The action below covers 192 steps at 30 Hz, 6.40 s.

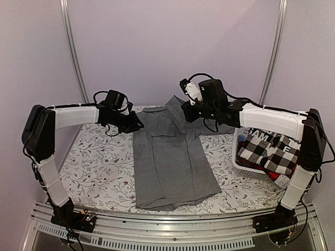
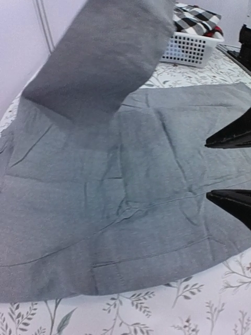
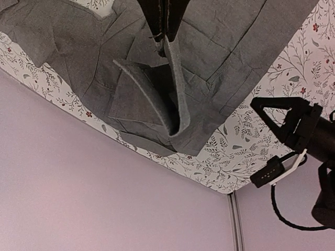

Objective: Fold and stack the long sleeve shirts
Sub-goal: Move the 1/3-folded shirt to the center of the board, then place the sleeve at the center of the board, then move the 1/3-folded shirt to the center of the board.

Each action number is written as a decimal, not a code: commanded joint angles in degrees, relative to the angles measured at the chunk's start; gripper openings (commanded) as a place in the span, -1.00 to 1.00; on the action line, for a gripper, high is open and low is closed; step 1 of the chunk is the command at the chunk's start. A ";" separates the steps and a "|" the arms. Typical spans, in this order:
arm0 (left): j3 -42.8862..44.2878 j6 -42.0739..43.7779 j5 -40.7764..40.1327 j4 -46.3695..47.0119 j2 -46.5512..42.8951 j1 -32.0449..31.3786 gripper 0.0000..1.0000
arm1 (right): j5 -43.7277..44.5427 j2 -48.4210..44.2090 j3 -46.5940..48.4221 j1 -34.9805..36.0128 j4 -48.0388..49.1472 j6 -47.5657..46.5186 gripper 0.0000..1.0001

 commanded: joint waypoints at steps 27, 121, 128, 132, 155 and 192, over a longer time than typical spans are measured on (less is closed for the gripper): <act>55.49 4.12 3.08 -13.07 50.50 10.45 -0.58 | -20.43 0.73 -6.49 13.40 -4.20 4.52 -1.00; -14.26 1.80 -11.99 3.07 3.80 -4.13 -0.41 | -3.98 -0.26 -11.06 6.48 -10.66 15.96 0.12; -13.59 4.02 -12.46 2.16 5.66 -1.95 -1.00 | -2.31 -0.33 -10.97 6.19 -10.85 16.66 0.13; -11.36 7.26 -13.37 -0.15 6.75 1.83 -1.00 | -1.62 -0.56 -10.81 5.12 -11.03 17.39 0.13; 0.40 14.36 -17.39 -10.62 11.28 14.59 -1.00 | 0.93 5.36 -4.10 -9.93 -14.67 20.32 0.15; -26.35 5.71 -12.98 -1.21 -18.32 19.16 -0.11 | 9.91 29.51 17.10 -20.41 -29.24 20.72 0.16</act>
